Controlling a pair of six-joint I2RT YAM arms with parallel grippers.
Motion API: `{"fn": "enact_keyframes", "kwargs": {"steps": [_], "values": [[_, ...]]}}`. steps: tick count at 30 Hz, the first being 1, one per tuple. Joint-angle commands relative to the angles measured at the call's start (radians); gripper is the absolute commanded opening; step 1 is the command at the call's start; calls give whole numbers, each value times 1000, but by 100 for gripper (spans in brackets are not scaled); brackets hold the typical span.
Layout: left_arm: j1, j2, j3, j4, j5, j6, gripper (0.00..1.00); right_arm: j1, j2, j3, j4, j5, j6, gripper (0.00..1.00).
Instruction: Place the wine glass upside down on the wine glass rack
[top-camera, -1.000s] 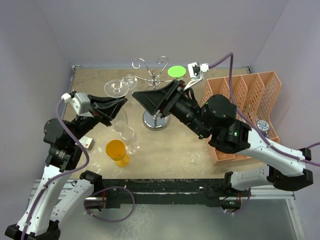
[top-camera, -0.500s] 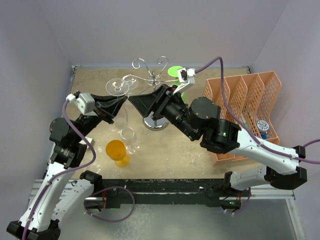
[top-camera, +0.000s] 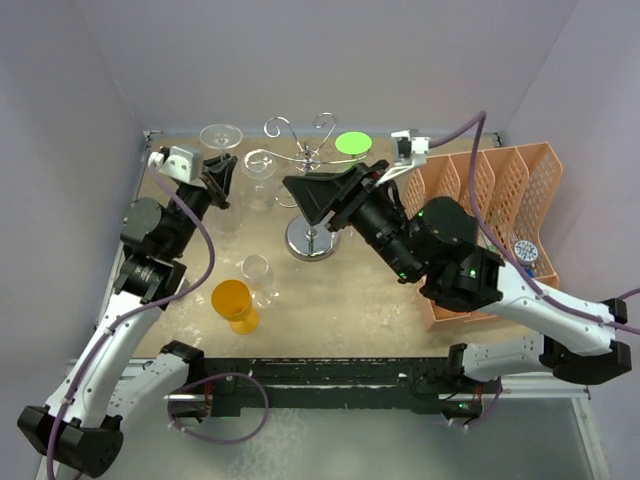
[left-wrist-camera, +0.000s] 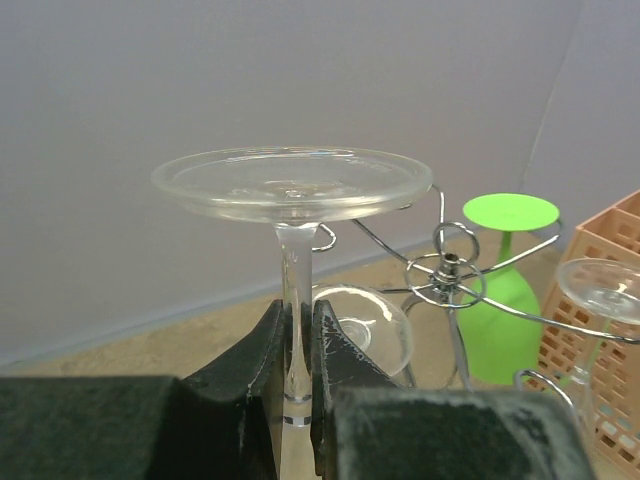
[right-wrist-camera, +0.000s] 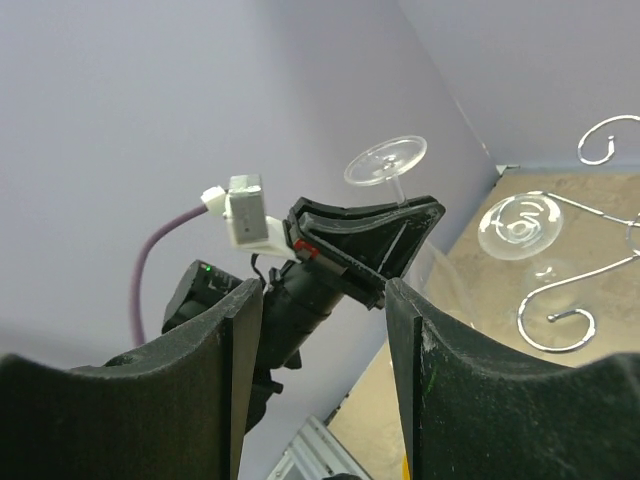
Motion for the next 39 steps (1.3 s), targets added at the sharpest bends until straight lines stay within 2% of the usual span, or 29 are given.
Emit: {"fn": "enact_keyframes", "kwargs": {"steps": [1,7,12,17,24,29,32,35,39], "values": [[6,43,45,70,-88,43,0,2,-81,-51,101,36,-73,55],[9,129,120,89,-126,42,0,2,-155,-112,76,-2,-87,55],[10,166,147,98,-258,43,0,2,-221,-170,72,-25,-91,55],[12,209,150,138,-291,43,0,2,-259,-207,75,52,-108,56],[33,314,233,88,-259,17,0,3,-256,-233,57,158,-145,55],[95,371,249,118,-170,-26,0,2,-281,-280,68,235,-155,56],[151,397,253,162,-67,-75,0,3,-300,-286,75,239,-166,55],[194,410,292,116,84,-98,0,2,-327,-296,61,244,-167,55],[202,439,302,137,174,-98,0,2,-366,-346,112,259,-158,55]]}}
